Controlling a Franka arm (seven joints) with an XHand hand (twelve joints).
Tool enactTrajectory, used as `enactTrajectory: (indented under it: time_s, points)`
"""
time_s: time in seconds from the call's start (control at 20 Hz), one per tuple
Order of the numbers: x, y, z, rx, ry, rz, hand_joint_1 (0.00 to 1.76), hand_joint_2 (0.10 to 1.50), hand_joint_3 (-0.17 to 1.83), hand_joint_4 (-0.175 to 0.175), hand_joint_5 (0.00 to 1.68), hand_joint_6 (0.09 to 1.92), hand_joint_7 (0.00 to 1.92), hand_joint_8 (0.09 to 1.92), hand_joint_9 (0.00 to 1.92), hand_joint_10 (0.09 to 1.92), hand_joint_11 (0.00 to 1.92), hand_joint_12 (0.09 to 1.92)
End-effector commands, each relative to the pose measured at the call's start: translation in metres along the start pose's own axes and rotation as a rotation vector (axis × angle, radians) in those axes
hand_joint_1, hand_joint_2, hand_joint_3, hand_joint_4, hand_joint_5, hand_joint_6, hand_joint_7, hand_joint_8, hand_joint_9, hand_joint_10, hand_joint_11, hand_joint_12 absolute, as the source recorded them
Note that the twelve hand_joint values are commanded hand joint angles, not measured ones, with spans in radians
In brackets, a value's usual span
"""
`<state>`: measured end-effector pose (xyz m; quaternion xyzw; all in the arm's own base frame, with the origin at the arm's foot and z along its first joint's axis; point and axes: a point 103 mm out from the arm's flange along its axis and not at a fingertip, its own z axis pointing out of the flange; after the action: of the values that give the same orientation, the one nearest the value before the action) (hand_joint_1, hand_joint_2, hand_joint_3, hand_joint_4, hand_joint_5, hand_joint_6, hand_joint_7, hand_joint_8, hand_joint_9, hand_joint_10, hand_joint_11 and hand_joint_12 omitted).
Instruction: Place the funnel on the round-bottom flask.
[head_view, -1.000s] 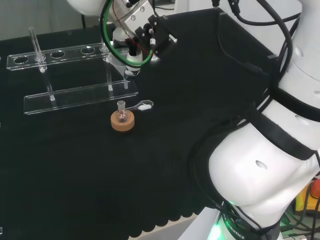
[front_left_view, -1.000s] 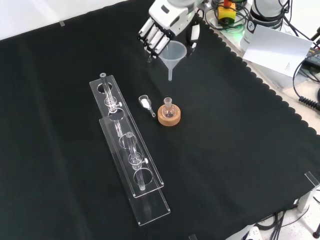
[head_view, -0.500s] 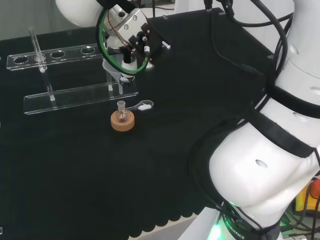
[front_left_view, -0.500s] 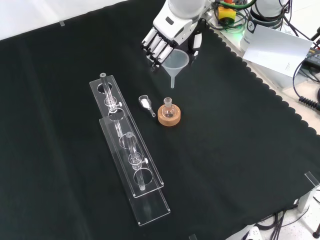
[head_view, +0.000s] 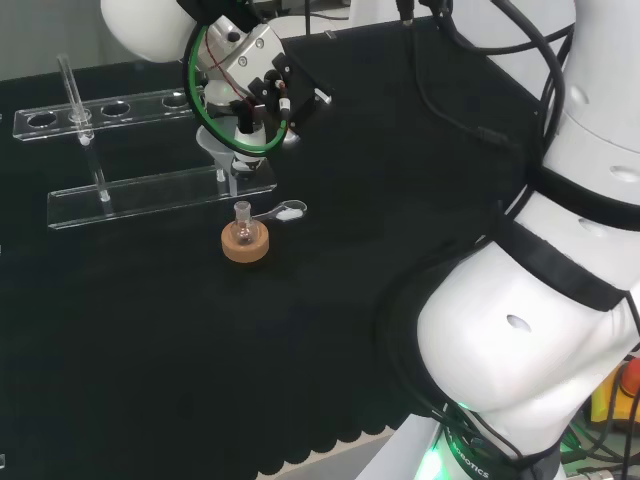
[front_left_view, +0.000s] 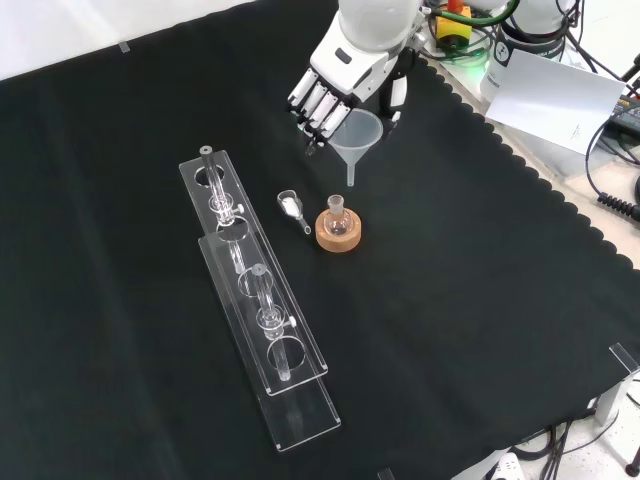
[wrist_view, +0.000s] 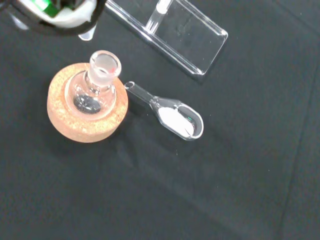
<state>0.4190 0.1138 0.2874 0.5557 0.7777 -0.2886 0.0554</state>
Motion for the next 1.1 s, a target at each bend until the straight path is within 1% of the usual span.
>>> enactTrajectory:
  time_s: [0.05, 0.3, 0.4, 0.6, 0.8, 0.85, 1.05, 1.1]
  points:
    - [0.000, 0.011, 0.013, 0.010, -0.005, 0.000, 0.80, 0.67, 0.51, -0.052, 0.49, 0.19, 0.34, 0.77, 0.59, 0.64, 0.24, 1.35]
    - [0.003, 0.015, 0.019, 0.026, -0.009, 0.002, 0.80, 0.67, 0.51, -0.052, 0.49, 0.20, 0.34, 0.77, 0.59, 0.64, 0.24, 1.35]
    - [0.007, 0.015, 0.017, 0.031, -0.020, 0.009, 0.80, 0.67, 0.51, -0.052, 0.49, 0.20, 0.34, 0.77, 0.59, 0.64, 0.24, 1.35]
    - [0.007, 0.016, 0.017, 0.032, -0.019, 0.008, 0.80, 0.67, 0.51, -0.052, 0.49, 0.20, 0.34, 0.77, 0.59, 0.64, 0.24, 1.35]
    - [0.001, 0.021, 0.019, 0.034, -0.012, 0.002, 0.80, 0.67, 0.51, -0.052, 0.49, 0.21, 0.34, 0.77, 0.59, 0.64, 0.24, 1.35]
    - [0.003, 0.020, 0.018, 0.031, -0.022, 0.006, 0.80, 0.67, 0.51, -0.052, 0.49, 0.21, 0.34, 0.77, 0.59, 0.64, 0.24, 1.35]
    - [0.002, 0.022, 0.021, 0.033, -0.014, 0.000, 0.80, 0.67, 0.51, -0.052, 0.49, 0.22, 0.34, 0.77, 0.59, 0.64, 0.24, 1.35]
    - [0.005, 0.023, 0.020, 0.033, -0.021, 0.003, 0.80, 0.67, 0.51, -0.052, 0.49, 0.22, 0.34, 0.77, 0.59, 0.64, 0.24, 1.35]
